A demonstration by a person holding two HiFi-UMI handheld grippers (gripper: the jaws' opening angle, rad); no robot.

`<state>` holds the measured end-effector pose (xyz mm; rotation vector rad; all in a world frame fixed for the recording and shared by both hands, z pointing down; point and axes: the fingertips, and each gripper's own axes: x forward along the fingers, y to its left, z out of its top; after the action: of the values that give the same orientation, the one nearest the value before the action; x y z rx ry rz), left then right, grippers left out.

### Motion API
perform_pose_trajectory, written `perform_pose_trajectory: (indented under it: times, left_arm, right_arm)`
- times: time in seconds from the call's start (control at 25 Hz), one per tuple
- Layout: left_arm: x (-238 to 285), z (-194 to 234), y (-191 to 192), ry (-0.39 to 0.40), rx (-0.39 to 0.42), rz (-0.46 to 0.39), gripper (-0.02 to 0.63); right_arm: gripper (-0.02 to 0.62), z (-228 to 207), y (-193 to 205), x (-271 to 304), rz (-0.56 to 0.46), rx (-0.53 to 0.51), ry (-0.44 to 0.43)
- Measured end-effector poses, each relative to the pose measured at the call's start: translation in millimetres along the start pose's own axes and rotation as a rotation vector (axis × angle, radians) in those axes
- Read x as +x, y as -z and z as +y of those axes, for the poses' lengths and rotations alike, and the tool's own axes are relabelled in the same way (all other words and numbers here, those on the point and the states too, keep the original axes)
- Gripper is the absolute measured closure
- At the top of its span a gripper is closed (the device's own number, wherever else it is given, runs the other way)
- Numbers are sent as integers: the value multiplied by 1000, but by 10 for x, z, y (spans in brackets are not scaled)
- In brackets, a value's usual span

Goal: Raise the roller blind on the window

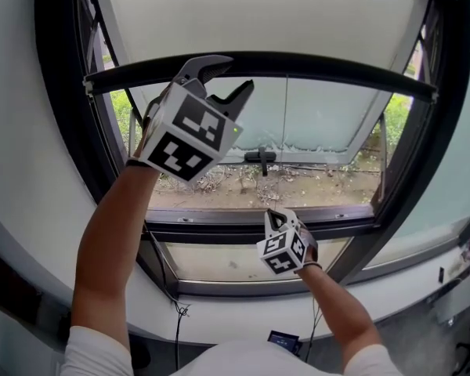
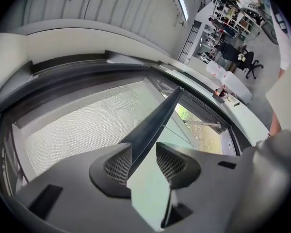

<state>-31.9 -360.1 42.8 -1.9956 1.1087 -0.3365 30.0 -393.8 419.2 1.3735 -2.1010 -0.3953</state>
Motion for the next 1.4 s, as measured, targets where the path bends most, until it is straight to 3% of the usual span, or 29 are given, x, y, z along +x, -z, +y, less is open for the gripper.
perform_pose_trajectory:
  times: [0.24,0.48,0.92,1.4]
  left_arm:
    - [-172,72,-171,-57,-90,-117,449]
    - [-400,-71,-123,-60,-235,-179,449]
    - [-703,-485,269,-61,-393,-189,449]
    - [-870,-792,506,-49,-473,-185,449]
  right_arm:
    - [574,-73,-174,-114,-35,-19,16]
    - [574,-101,-297,-205,-49,-17,6]
    - [574,-129,-307,-338,-70,13,24]
    - [574,-138,-291,-463,-85,29,43]
